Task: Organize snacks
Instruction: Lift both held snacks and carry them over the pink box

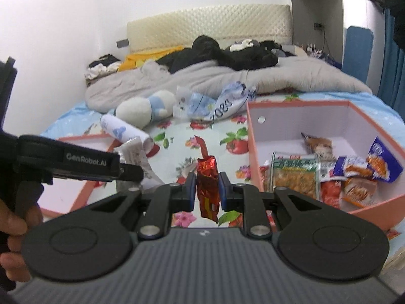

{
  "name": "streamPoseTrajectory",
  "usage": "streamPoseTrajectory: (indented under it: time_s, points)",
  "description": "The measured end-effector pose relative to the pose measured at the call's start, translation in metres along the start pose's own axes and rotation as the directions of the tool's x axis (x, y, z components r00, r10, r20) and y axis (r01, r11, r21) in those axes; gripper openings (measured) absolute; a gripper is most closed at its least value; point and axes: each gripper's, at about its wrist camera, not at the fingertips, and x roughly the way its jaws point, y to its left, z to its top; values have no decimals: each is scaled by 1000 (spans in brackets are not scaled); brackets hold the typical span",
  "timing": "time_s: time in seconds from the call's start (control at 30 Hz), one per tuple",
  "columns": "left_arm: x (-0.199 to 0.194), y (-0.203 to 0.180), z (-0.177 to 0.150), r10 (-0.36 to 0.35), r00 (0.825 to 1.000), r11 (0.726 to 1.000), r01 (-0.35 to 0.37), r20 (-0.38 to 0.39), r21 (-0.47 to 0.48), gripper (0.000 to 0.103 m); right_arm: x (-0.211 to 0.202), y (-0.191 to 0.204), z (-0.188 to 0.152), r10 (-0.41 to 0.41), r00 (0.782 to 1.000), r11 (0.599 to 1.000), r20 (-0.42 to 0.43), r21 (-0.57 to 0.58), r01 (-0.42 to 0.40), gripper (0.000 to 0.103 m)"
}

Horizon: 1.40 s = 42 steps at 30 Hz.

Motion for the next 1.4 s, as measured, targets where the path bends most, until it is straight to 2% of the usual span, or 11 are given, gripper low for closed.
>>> streamPoseTrajectory:
  time_s: [0.33,0.63,0.83,1.07,1.4]
  points:
    - [-36,-43,14,-69,996,997,66,63,50,56,-38,-19,24,-22,997,1000,70,19,21,22]
    - [-32,-86,19,-175,982,981,170,64,89,56,-61,-48,26,-88,991,995,103,53,83,22]
    - [-13,-111,20,-225,974,969,220,35,109,56,-64,-72,21,-148,985,987,92,84,141,22]
    - [22,-132,22,-243,970,965,241,6,107,56,-52,-104,17,-198,978,976,66,108,191,22]
    - [101,-159,46,-224,972,964,232,-77,127,56,8,-150,14,-195,981,969,-12,150,195,22]
